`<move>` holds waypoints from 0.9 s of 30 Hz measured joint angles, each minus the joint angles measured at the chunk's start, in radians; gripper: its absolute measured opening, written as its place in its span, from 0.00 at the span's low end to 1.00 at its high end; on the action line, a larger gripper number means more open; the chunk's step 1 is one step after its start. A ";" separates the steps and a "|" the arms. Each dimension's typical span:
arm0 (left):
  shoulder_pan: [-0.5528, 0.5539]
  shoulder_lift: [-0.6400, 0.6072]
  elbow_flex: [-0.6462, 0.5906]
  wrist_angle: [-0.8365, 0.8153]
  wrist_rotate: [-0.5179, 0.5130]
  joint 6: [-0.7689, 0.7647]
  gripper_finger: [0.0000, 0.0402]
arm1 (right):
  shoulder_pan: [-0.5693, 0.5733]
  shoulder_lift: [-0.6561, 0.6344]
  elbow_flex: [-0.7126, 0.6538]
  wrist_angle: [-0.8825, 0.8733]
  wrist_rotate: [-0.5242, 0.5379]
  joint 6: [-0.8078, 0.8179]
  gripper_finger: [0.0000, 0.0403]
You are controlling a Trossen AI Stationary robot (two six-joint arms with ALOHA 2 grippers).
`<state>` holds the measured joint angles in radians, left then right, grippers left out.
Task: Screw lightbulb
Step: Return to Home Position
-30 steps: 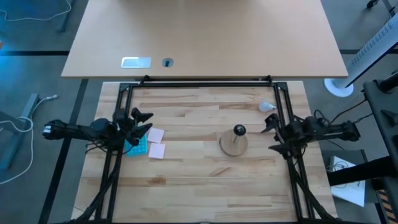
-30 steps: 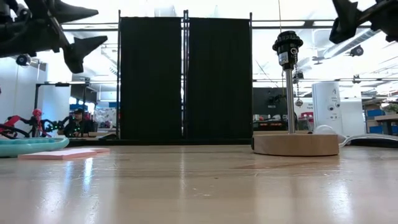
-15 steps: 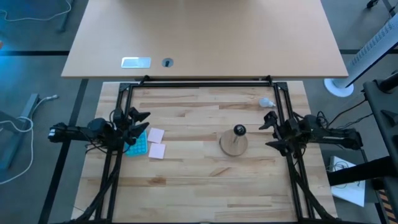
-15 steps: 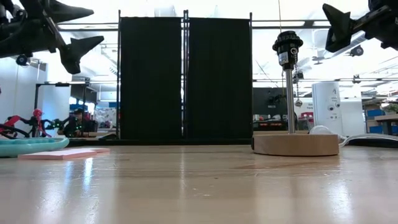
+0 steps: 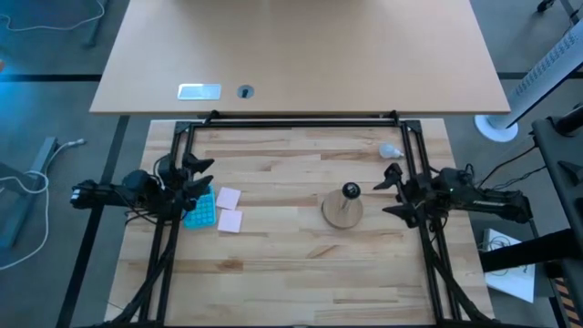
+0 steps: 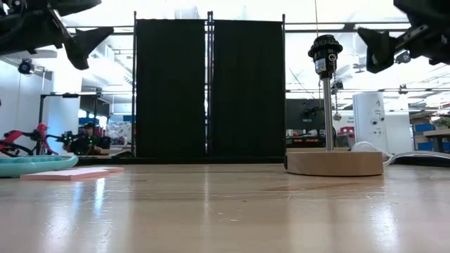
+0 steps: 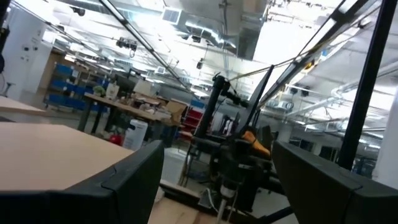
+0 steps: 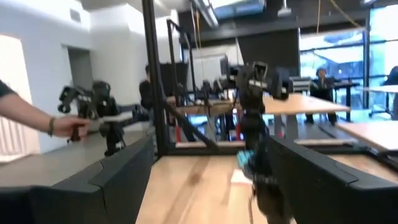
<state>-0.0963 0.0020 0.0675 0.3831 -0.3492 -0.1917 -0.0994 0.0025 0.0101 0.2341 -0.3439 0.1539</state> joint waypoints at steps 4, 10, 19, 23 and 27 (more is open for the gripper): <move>0.000 0.000 0.000 -0.009 0.000 0.017 0.72 | 0.000 0.000 0.000 -0.058 0.002 -0.005 0.77; 0.000 -0.002 -0.013 -0.070 -0.028 -0.003 0.72 | 0.000 0.001 0.000 -0.151 0.005 0.003 0.77; 0.019 -0.002 -0.057 -0.016 -0.026 -0.045 0.72 | -0.039 -0.002 0.000 0.002 0.031 -0.125 0.77; 0.029 -0.002 -0.057 -0.009 -0.008 -0.066 0.72 | -0.067 -0.001 0.000 -0.008 0.031 -0.081 0.77; 0.029 -0.002 -0.057 -0.017 0.101 -0.078 0.72 | -0.068 -0.001 0.000 -0.011 0.029 -0.100 0.77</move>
<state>-0.0673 -0.0002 0.0104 0.3658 -0.2487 -0.2697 -0.1669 0.0013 0.0101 0.2226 -0.3145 0.0544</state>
